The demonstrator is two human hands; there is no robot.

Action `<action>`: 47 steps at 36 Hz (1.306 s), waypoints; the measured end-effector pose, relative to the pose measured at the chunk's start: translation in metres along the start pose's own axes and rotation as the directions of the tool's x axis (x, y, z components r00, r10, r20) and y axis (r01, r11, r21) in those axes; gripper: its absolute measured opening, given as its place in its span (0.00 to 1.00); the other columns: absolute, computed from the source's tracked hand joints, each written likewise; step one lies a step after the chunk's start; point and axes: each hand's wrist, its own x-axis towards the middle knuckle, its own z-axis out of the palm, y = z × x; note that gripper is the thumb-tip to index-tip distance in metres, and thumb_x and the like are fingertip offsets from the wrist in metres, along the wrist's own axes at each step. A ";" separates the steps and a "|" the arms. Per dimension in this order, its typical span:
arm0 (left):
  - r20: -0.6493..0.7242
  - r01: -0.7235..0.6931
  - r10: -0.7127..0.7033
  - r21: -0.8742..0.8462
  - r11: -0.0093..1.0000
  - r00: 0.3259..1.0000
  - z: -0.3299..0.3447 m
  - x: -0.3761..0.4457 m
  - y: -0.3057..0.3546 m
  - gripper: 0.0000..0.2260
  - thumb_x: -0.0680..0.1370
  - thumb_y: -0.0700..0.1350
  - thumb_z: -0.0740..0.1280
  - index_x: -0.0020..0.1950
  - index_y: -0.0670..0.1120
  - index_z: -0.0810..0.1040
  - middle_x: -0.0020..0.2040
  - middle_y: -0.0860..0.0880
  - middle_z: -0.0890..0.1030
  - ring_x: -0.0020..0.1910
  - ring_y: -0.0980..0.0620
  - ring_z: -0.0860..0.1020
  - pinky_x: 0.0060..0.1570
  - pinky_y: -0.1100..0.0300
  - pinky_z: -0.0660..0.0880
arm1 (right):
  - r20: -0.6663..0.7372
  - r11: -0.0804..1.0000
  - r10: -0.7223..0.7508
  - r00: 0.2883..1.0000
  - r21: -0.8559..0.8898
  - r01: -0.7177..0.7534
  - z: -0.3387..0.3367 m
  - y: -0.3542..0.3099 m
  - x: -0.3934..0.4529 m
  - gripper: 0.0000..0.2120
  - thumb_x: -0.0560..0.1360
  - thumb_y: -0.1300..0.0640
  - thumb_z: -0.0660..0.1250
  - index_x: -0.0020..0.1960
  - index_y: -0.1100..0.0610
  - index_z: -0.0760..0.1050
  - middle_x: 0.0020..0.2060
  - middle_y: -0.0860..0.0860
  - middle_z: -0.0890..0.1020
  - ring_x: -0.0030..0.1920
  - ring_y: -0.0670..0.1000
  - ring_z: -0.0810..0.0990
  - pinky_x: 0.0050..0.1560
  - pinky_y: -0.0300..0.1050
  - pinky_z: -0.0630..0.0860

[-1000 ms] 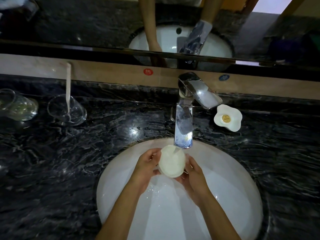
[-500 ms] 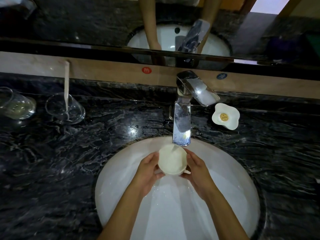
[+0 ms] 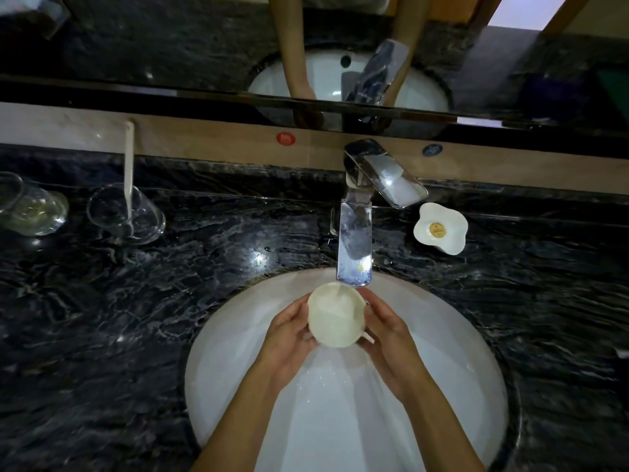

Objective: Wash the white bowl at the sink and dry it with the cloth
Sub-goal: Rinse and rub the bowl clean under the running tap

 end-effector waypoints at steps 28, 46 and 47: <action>-0.110 0.060 -0.045 0.137 0.989 0.993 0.001 -0.005 0.005 0.11 0.85 0.45 0.60 0.60 0.43 0.81 0.55 0.42 0.86 0.51 0.44 0.85 0.51 0.46 0.82 | -0.007 0.988 0.055 0.998 -0.147 -0.056 0.003 -0.011 0.000 0.13 0.85 0.56 0.60 0.65 0.48 0.79 0.56 0.49 0.86 0.55 0.52 0.85 0.47 0.44 0.83; -0.024 -0.075 0.084 0.262 0.962 0.996 0.009 -0.012 0.012 0.12 0.85 0.43 0.61 0.62 0.50 0.82 0.56 0.48 0.87 0.53 0.48 0.86 0.45 0.57 0.82 | -0.102 0.994 -0.099 0.990 -0.054 0.094 0.004 -0.003 -0.006 0.12 0.82 0.56 0.64 0.63 0.49 0.80 0.56 0.44 0.85 0.54 0.45 0.84 0.44 0.39 0.82; -0.037 -0.053 0.064 0.245 0.968 0.997 0.009 -0.012 0.011 0.12 0.85 0.44 0.60 0.62 0.48 0.82 0.56 0.46 0.87 0.53 0.48 0.86 0.45 0.56 0.82 | -0.102 0.993 -0.101 0.990 -0.076 0.093 0.004 -0.005 -0.005 0.12 0.82 0.56 0.64 0.63 0.48 0.80 0.55 0.43 0.85 0.53 0.44 0.84 0.44 0.39 0.82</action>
